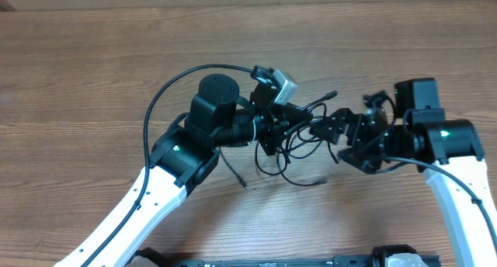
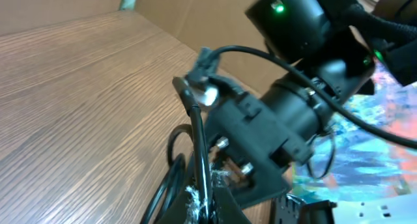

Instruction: Untangle cables

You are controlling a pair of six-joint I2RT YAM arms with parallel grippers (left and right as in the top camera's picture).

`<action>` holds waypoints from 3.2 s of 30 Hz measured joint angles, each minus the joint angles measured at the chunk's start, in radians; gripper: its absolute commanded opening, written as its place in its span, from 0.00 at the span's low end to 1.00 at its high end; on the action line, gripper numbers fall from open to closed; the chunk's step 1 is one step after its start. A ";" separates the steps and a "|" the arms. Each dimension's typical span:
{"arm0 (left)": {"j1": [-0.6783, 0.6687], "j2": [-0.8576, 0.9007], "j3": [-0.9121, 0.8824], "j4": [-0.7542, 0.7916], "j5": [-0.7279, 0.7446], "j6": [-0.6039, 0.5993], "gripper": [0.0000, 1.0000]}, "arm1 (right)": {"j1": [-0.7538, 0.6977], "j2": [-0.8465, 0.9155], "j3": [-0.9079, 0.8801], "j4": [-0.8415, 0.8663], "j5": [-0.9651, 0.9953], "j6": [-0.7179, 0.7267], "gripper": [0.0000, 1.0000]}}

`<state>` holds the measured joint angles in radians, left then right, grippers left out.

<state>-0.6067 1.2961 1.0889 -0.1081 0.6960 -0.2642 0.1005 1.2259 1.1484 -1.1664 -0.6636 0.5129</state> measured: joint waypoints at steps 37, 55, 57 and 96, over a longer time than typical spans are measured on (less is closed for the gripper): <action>0.401 -0.299 -0.002 0.154 0.280 -0.179 0.04 | 0.064 0.055 0.023 -0.060 0.459 0.116 0.93; 0.405 -0.299 -0.002 0.080 0.298 -0.179 0.04 | 0.064 0.055 0.022 -0.021 0.426 0.151 0.04; 0.405 -0.299 -0.002 0.071 0.296 -0.179 0.04 | 0.064 0.055 0.023 -0.003 0.402 0.156 0.04; 0.405 -0.139 0.002 -0.378 -0.138 -0.253 0.96 | 0.064 0.059 0.022 0.088 0.140 0.128 1.00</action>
<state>-0.2020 1.1568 1.0908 -0.4866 0.5579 -0.5175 0.1642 1.2850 1.1702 -1.0782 -0.5240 0.6407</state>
